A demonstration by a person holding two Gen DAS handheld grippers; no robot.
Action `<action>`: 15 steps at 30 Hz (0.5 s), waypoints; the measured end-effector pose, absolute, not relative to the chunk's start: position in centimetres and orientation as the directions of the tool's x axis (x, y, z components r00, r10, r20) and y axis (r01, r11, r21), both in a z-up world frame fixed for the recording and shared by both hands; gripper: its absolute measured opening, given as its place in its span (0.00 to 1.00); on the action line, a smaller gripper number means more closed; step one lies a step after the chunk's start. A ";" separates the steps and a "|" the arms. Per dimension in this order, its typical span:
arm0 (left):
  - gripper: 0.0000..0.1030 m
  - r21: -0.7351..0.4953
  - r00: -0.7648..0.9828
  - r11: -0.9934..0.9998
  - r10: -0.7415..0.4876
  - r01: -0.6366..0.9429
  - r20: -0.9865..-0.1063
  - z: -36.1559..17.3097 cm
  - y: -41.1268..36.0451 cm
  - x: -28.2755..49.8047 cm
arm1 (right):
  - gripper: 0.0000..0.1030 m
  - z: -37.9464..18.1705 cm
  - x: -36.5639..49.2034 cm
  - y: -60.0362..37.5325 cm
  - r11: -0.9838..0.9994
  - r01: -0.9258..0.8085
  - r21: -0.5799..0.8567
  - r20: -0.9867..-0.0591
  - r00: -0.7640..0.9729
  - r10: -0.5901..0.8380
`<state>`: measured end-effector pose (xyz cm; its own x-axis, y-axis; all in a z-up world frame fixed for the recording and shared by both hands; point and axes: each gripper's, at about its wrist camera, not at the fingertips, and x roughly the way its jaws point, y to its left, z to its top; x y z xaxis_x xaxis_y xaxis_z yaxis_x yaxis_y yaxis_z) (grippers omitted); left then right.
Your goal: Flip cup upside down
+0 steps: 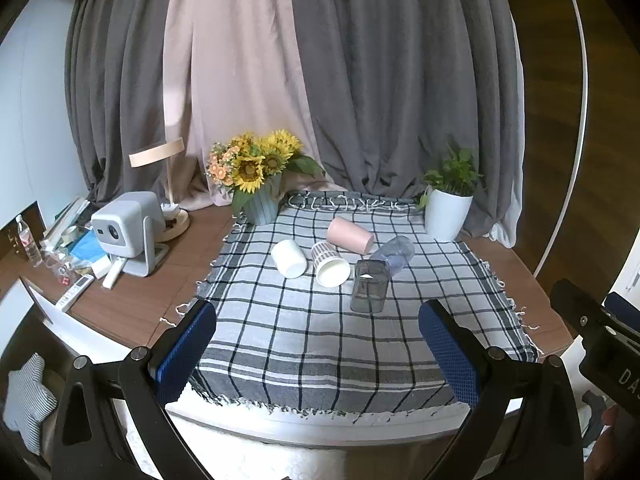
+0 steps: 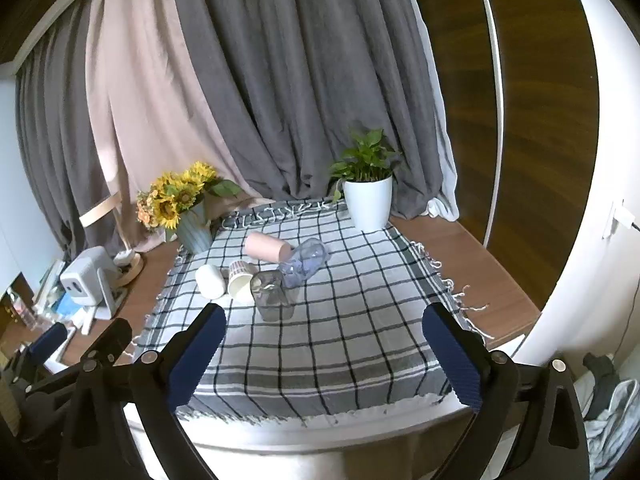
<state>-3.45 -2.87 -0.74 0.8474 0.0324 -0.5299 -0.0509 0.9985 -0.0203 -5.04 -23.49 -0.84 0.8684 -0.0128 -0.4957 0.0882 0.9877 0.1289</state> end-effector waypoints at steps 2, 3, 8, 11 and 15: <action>1.00 -0.019 0.847 0.999 0.033 -0.051 -0.530 -0.7 -2.9 -3.5 | 0.98 -0.8 -5.1 -23.2 0.988 0.088 0.127 -0.494 0.869 -0.014; 1.00 -0.020 0.848 0.999 0.033 -0.051 -0.528 -0.7 -2.7 -3.5 | 0.98 -0.9 -5.1 -23.2 0.988 0.088 0.128 -0.495 0.869 -0.013; 1.00 -0.029 0.848 0.998 0.037 -0.061 -0.529 -0.6 -2.2 -3.4 | 0.98 -0.9 -5.1 -22.7 0.988 0.085 0.125 -0.495 0.869 -0.012; 1.00 -0.049 0.848 0.997 0.028 -0.063 -0.529 -0.6 -1.6 -3.4 | 0.98 -0.9 -5.1 -22.6 0.989 0.086 0.123 -0.495 0.869 -0.014; 1.00 -0.045 0.851 0.997 0.034 -0.067 -0.523 -0.6 -1.3 -3.2 | 0.98 -0.9 -5.0 -22.4 0.989 0.084 0.118 -0.497 0.867 -0.014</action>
